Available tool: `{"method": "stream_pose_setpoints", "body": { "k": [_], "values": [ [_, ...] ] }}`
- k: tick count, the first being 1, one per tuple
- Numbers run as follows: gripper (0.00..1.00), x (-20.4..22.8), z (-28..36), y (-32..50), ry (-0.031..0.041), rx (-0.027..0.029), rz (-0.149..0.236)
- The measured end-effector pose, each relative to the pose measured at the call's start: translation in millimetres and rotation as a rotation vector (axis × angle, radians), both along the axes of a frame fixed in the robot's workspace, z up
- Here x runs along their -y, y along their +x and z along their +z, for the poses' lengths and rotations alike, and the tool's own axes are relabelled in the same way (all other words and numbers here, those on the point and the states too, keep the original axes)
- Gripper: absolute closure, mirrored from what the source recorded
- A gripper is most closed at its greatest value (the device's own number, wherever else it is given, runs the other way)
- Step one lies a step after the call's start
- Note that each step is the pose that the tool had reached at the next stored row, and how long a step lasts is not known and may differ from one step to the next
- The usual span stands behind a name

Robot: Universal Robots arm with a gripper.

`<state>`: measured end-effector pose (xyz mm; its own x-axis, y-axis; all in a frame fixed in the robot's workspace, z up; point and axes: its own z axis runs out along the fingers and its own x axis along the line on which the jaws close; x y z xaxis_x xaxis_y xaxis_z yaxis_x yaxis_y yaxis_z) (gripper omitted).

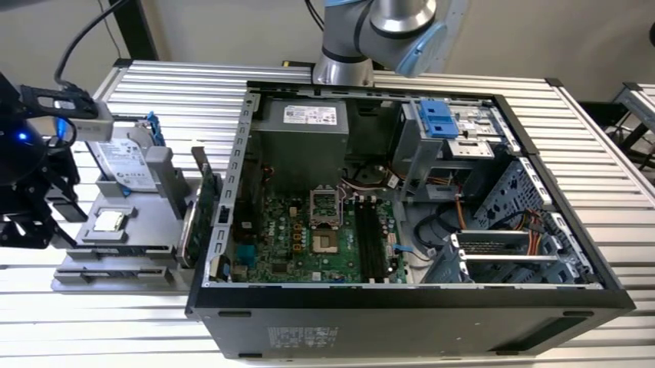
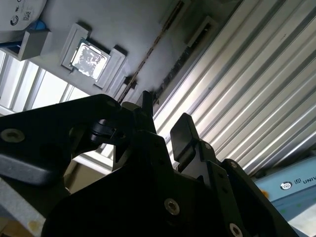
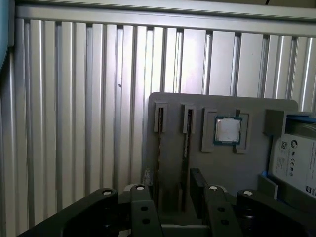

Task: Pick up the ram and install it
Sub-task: 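Pick up the ram and move it above insertion slot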

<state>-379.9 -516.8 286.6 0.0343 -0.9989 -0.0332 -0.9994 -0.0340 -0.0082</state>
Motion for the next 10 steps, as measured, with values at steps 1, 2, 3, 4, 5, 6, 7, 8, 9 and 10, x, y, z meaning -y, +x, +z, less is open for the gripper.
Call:
{"method": "stream_pose_setpoints", "body": {
  "k": [1, 2, 3, 4, 5, 6, 7, 8, 9, 10],
  "values": [
    [0.0, 0.1, -0.3, 0.0, 0.0, 0.0, 0.0],
    [0.0, 0.3, -0.7, 0.0, 0.0, -0.0001, 0.0],
    [0.0, 0.5, -1.0, 0.1, -0.0001, -0.0001, 0.0],
    [0.0, 0.7, -1.4, 0.1, 0.0, 0.0, 0.0],
    [0.0, 1.0, -1.8, 0.1, 0.0001, 0.0, 0.0],
    [0.0, 1.2, -2.2, 0.1, 0.0001, 0.0001, 0.0],
    [0.0, 1.4, -2.4, 0.1, 0.0, -0.0001, 0.0],
    [0.0, 1.6, -2.6, 0.1, -0.0001, -0.0001, 0.0],
    [0.0, 1.7, -2.8, 0.0, -0.0002, -0.0002, 0.0],
    [0.0, 1.8, -3.1, 0.0, -0.0003, -0.0003, 0.0]
  ]
}}
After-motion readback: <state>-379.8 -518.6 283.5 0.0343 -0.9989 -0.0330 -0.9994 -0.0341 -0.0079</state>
